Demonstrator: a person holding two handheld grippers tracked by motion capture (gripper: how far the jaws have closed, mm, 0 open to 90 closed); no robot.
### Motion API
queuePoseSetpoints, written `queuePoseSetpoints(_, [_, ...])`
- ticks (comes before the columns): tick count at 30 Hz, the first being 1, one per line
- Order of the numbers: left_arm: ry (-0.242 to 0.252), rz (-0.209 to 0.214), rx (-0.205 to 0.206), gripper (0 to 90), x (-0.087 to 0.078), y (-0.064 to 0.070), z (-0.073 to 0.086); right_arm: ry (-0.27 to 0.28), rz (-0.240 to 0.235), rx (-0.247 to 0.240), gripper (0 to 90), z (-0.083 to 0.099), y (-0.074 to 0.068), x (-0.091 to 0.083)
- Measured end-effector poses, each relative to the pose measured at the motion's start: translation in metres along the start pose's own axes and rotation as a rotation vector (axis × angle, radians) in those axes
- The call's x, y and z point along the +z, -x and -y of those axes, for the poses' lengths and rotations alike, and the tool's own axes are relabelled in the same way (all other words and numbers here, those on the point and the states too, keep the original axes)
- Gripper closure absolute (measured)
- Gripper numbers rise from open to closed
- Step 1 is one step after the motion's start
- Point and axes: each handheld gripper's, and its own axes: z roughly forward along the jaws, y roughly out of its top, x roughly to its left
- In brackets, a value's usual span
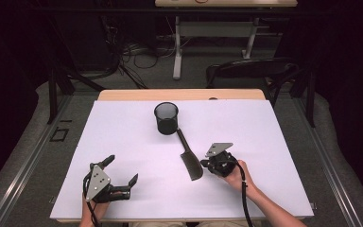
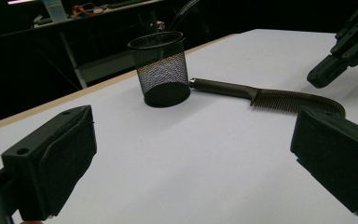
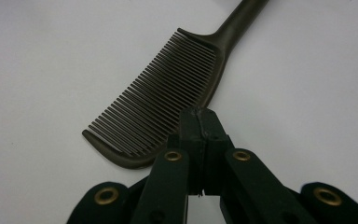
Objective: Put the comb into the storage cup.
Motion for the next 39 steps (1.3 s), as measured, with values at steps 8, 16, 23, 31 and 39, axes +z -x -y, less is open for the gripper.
queuePoseSetpoints(8, [0.001,0.0,0.0,0.2,0.0,0.0,0.0,-0.011,0.012,0.008,90.0,0.002,-0.002,0.005])
queuePoseSetpoints(16, [-0.001,-0.002,0.001,0.3,0.0,0.0,0.0,-0.015,0.023,0.014,90.0,0.003,-0.002,0.008])
queuePoseSetpoints(23, [0.0,0.0,-0.002,0.3,0.001,0.0,0.0,-0.017,0.017,0.019,90.0,0.004,-0.004,0.011])
queuePoseSetpoints(31, [0.0,-0.002,-0.002,0.3,0.001,0.0,0.0,-0.015,0.002,0.027,90.0,0.004,-0.005,0.012])
queuePoseSetpoints(39, [0.001,-0.005,-0.001,0.3,0.0,0.0,0.0,-0.018,-0.009,0.019,90.0,0.002,-0.01,0.012])
